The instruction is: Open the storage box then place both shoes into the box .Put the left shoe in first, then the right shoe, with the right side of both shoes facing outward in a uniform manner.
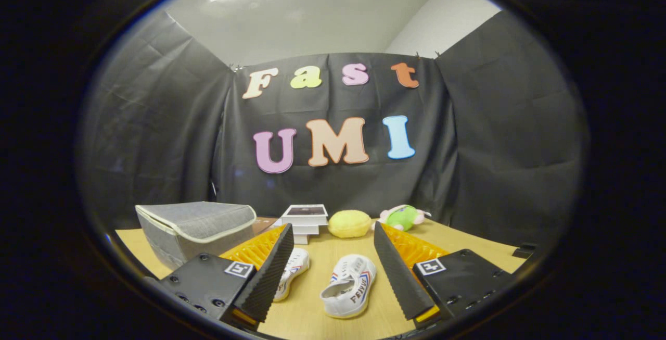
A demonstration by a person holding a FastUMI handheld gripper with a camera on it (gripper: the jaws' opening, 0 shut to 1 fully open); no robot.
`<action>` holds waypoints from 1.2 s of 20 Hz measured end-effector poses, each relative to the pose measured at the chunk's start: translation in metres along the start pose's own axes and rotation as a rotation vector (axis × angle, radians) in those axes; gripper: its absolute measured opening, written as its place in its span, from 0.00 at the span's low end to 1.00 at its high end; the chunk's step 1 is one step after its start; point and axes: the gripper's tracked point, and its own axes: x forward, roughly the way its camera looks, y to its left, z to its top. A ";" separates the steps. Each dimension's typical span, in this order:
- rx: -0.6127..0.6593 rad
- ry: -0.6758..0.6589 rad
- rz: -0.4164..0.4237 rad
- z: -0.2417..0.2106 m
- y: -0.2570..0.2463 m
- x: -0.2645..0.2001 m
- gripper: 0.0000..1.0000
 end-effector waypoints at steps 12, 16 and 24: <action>0.007 0.027 0.002 -0.008 0.006 0.004 0.97; 0.016 0.027 0.019 -0.008 0.013 0.004 0.97; 0.268 0.060 0.066 -0.015 0.033 0.011 0.97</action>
